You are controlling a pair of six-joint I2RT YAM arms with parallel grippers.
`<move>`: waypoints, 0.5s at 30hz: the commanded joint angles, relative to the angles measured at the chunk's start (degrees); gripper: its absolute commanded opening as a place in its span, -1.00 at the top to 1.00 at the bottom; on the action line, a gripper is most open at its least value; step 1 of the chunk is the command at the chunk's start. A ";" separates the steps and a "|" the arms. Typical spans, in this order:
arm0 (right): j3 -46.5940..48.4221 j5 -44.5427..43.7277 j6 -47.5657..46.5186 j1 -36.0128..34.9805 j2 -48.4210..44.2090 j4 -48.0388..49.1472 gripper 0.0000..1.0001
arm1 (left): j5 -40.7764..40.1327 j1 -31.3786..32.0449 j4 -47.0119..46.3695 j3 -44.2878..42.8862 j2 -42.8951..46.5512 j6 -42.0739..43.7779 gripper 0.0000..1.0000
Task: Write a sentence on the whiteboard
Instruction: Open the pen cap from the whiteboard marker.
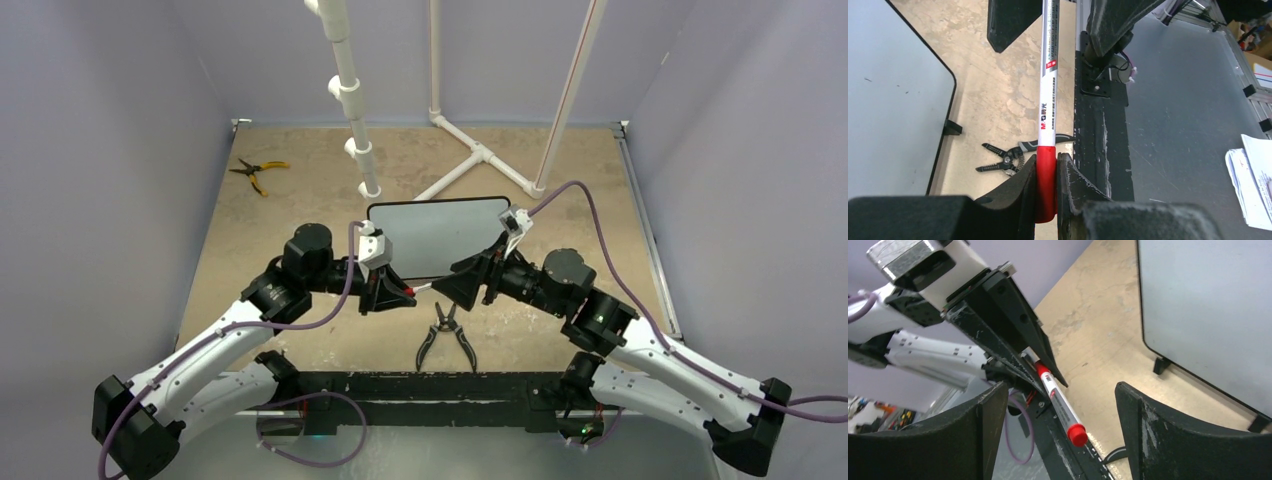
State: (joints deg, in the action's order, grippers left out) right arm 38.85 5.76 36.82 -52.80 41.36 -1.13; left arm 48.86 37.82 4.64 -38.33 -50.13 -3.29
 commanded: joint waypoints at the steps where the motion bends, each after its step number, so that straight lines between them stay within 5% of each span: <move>1: 0.33 11.20 -1.31 0.41 1.31 5.62 -0.56 | 5.00 -0.41 0.36 -1.85 0.38 2.07 1.00; 7: 0.92 16.59 -2.45 0.57 3.40 4.65 -0.32 | 5.37 -0.43 1.43 -2.37 -0.57 2.76 1.00; 10: 0.35 17.68 -1.84 0.61 3.84 6.51 0.02 | 5.50 -0.40 1.09 -2.20 -0.54 2.53 1.00; 15: -0.61 18.40 -0.79 0.93 4.36 8.53 0.25 | 6.09 -0.45 0.60 -1.93 -0.47 2.25 1.00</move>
State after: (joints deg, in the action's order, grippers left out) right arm 38.85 20.97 35.59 -52.07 45.80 2.28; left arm 53.34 37.74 6.52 -38.39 -50.74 -1.93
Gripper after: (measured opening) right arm 0.396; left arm 0.140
